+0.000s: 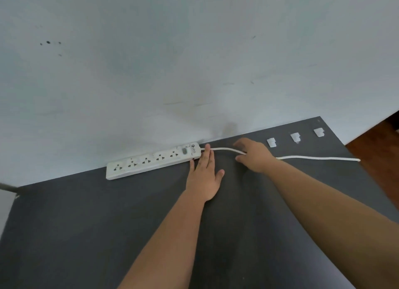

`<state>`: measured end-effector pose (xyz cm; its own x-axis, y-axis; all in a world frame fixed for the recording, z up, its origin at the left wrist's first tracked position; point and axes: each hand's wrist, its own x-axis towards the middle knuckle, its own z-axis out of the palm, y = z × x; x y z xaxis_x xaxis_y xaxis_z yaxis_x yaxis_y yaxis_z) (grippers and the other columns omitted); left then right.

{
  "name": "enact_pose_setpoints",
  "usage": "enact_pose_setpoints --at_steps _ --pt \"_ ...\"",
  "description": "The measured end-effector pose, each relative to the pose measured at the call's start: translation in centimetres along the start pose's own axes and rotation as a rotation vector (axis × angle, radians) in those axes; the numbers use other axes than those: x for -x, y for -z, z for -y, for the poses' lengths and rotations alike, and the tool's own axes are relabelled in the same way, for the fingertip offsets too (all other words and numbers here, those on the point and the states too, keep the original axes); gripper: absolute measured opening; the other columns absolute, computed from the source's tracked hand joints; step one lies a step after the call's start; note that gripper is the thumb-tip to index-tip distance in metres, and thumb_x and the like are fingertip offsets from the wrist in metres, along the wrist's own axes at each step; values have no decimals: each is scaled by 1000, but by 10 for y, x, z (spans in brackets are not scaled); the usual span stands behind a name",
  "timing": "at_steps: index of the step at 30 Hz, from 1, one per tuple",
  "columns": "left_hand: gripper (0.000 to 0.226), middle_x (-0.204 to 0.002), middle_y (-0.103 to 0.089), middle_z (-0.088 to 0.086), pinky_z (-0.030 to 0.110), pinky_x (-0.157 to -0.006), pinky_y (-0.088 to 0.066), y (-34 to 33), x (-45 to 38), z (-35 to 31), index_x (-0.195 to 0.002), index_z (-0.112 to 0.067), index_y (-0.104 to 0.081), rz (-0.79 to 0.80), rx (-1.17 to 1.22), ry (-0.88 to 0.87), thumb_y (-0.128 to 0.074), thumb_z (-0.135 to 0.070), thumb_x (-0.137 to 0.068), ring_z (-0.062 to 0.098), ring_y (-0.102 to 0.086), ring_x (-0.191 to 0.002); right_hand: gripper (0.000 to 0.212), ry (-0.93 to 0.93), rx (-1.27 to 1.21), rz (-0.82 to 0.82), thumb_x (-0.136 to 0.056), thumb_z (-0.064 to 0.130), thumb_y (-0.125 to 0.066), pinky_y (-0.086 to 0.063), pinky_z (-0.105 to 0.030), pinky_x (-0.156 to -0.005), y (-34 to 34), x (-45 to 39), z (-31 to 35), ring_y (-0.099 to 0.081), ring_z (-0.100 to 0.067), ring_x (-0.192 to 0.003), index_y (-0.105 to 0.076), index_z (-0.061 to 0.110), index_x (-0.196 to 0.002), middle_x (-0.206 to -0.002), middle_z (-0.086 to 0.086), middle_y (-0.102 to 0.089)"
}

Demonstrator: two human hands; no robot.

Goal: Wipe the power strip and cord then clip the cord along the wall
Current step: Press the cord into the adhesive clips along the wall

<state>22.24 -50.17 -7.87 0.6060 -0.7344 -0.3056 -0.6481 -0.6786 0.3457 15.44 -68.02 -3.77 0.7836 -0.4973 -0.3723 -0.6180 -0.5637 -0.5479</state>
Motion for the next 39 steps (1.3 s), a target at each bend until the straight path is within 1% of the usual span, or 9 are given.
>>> enact_pose_setpoints --at_steps 5,9,12,16,21,25,28,32,39 --pt "71 -157 27 -6 45 -120 4 -2 -2 -7 -151 -14 10 -43 9 53 -26 -46 -99 12 3 -149 16 -114 194 -46 -88 44 -57 -44 -35 -91 38 15 -55 -60 -20 -103 -65 36 -99 -107 7 -69" --pt "72 -160 22 -2 46 -121 -4 -2 -4 -22 -152 -10 4 -72 84 133 -32 -43 -99 18 -4 -149 15 -95 190 -129 -91 49 -53 -21 -33 -86 49 22 -76 -57 -8 -99 -66 41 -90 -89 22 -64" --pt "68 -163 4 1 40 -120 -15 5 -5 -48 -153 -12 -9 -191 238 184 -40 -32 -96 22 -15 -148 13 -77 189 -192 -92 46 -53 -20 -33 -87 40 18 -76 -58 -9 -101 -65 42 -88 -89 20 -65" --pt "56 -151 -37 0 35 -111 -33 22 -25 -88 -147 -17 -33 -364 241 -37 -48 -24 -94 23 -34 -135 17 -78 201 -268 -94 42 -50 -23 -40 -93 26 13 -80 -51 -19 -109 -66 39 -94 -101 14 -69" --pt "32 -123 -60 3 39 -90 -48 35 -77 -107 -120 -21 -66 -105 83 -63 -56 -27 -90 27 -49 -117 18 -77 198 -307 -94 42 -50 -24 -42 -94 19 14 -81 -50 -20 -106 -67 38 -97 -99 10 -65" --pt "22 -105 -67 6 38 -85 -52 40 -97 -107 -103 -20 -72 39 54 -48 -60 -23 -85 28 -61 -99 18 -34 208 -386 -95 38 -48 -21 -39 -91 11 16 -85 -46 -21 -106 -65 35 -99 -94 10 -58" --pt "18 -100 -66 4 37 -81 -52 40 -103 -104 -98 -22 -73 38 36 -89 -58 -24 -88 27 -62 -94 16 -1 194 -463 -95 35 -50 -17 -38 -89 4 15 -88 -45 -21 -105 -65 33 -97 -91 9 -55" --pt "24 -108 -61 6 38 -85 -48 35 -104 -100 -105 -19 -70 -5 -19 -157 -49 -24 -94 28 -56 -102 18 -8 175 -491 -96 36 -49 -18 -38 -88 -1 14 -89 -43 -22 -107 -66 32 -98 -93 8 -56" --pt "27 -100 -66 -2 36 -89 -42 35 -107 -95 -103 -30 -71 -97 -178 -233 -46 -32 -96 29 -52 -102 20 -90 169 -556 -96 35 -46 -16 -37 -86 2 7 -81 -42 -24 -111 -66 30 -100 -98 5 -58"
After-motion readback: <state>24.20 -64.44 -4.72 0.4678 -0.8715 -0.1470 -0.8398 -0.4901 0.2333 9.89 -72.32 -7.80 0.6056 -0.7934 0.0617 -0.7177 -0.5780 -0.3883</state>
